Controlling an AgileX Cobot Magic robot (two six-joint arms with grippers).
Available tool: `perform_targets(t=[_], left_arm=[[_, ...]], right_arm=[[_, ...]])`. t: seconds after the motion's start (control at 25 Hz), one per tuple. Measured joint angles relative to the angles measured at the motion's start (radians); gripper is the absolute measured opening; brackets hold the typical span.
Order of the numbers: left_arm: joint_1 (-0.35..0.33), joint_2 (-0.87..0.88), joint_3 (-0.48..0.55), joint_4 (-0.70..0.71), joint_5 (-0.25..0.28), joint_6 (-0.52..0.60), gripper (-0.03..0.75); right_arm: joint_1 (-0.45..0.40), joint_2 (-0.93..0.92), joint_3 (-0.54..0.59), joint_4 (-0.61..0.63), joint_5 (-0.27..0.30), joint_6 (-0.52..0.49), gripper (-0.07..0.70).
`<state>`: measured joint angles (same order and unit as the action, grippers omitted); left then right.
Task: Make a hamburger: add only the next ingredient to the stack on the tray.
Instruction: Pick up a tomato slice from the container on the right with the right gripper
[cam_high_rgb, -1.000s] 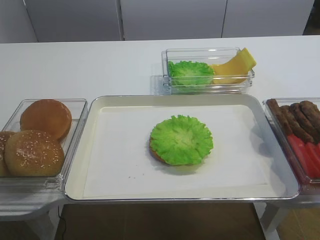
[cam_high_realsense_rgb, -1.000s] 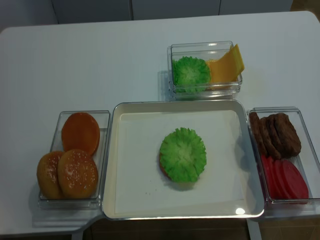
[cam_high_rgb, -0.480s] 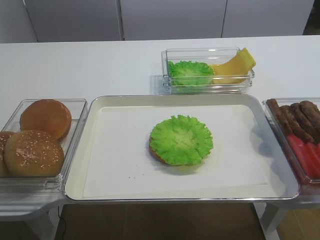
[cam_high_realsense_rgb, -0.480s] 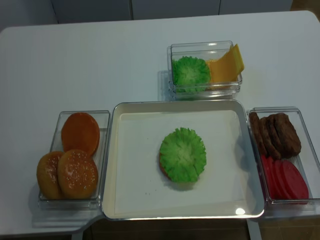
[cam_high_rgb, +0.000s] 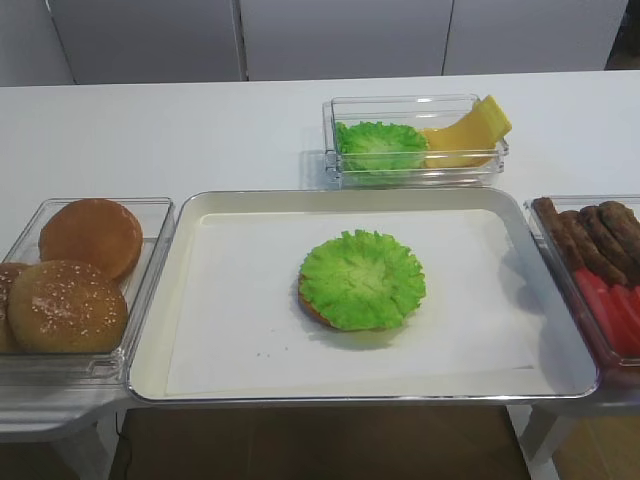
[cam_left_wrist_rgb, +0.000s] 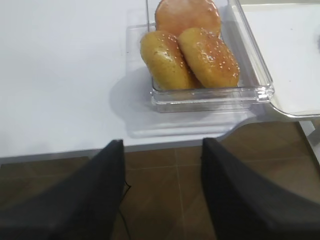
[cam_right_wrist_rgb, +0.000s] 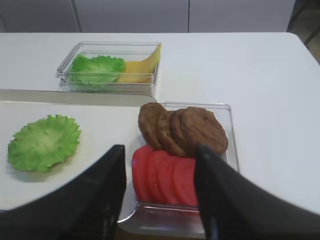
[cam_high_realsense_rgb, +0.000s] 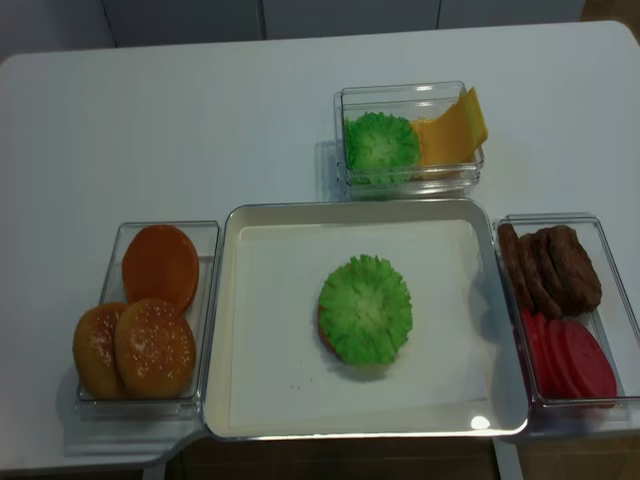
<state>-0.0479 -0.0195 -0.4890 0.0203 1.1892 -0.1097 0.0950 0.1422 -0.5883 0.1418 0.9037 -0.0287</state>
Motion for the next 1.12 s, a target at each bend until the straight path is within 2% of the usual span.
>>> perform_targets(t=[0.2,0.36,0.48,0.64,0.84,0.96,1.12], left_arm=[[0.0,0.0,0.0,0.0,0.0,0.0,0.372],[0.0,0.0,0.0,0.0,0.0,0.0,0.372],[0.0,0.0,0.0,0.0,0.0,0.0,0.372],[0.0,0.0,0.0,0.0,0.0,0.0,0.372],[0.0,0.0,0.0,0.0,0.0,0.0,0.372],[0.0,0.0,0.0,0.0,0.0,0.0,0.372],[0.0,0.0,0.0,0.0,0.0,0.0,0.372]], right_arm=[[0.0,0.241,-0.108,0.05,-0.032,-0.012,0.337],[0.0,0.363,-0.175,0.089,-0.086,-0.054,0.336],[0.0,0.44,-0.228,0.101,-0.089,-0.063,0.335],[0.0,0.541,-0.282,0.148,-0.048,-0.065,0.335],[0.017,0.686,-0.3,0.192,0.068,-0.046,0.334],[0.08,0.764,-0.3,0.127,0.107,0.014,0.334],[0.186,0.845,-0.3,-0.02,0.111,0.155,0.334]])
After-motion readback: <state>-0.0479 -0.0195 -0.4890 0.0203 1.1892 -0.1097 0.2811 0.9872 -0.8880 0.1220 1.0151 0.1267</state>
